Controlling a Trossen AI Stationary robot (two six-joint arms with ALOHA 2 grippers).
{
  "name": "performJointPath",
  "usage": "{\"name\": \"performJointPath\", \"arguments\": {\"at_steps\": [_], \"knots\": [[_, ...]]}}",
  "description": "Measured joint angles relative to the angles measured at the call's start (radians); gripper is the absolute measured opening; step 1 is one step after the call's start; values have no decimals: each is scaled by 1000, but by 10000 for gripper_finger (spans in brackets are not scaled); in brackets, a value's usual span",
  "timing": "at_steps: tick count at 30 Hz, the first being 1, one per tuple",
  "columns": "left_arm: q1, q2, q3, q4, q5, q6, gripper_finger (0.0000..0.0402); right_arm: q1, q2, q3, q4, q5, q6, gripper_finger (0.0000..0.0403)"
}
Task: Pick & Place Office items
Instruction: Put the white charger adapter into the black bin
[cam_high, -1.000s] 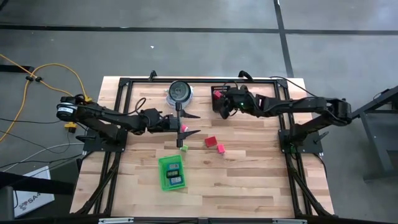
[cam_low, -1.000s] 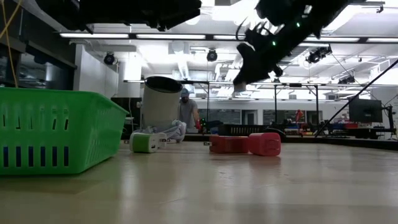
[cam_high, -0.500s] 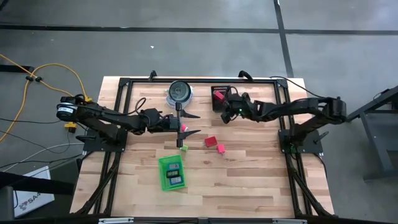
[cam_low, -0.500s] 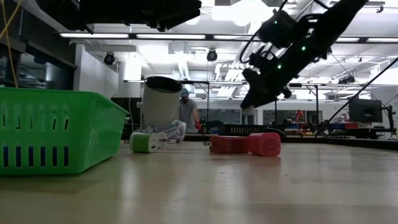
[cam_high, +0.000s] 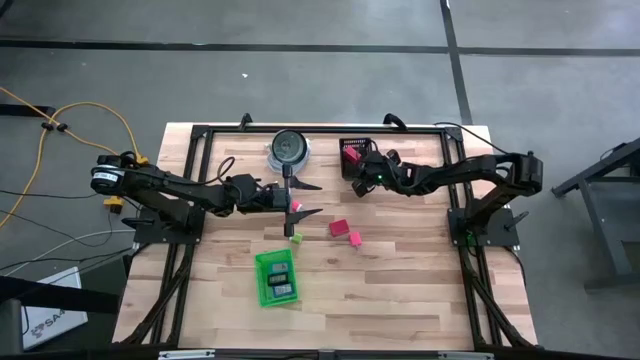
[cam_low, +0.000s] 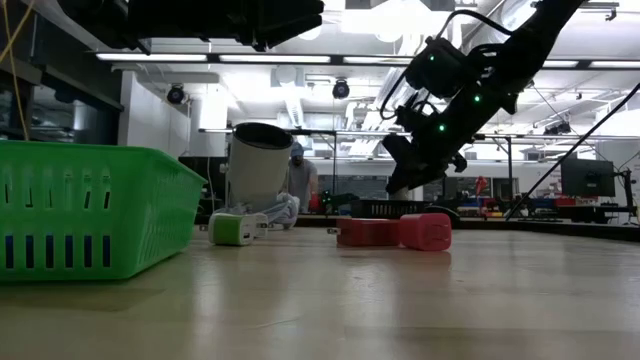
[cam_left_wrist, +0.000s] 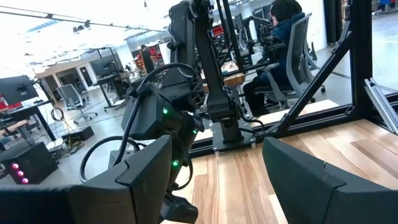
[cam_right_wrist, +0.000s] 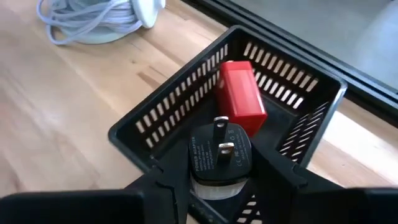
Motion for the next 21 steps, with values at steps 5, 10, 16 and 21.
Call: {"name": "performJointPath", "arguments": {"at_steps": [5, 10, 16, 21], "knots": [[0, 0, 0, 0, 0, 0, 244, 0, 0, 0, -5, 1, 4, 121], [0, 0, 0, 0, 0, 0, 244, 0, 0, 0, -7, 0, 7, 123], [0, 0, 0, 0, 0, 0, 244, 0, 0, 0, -7, 1, 7, 126], [0, 0, 0, 0, 0, 0, 244, 0, 0, 0, -7, 10, 7, 137]]}}
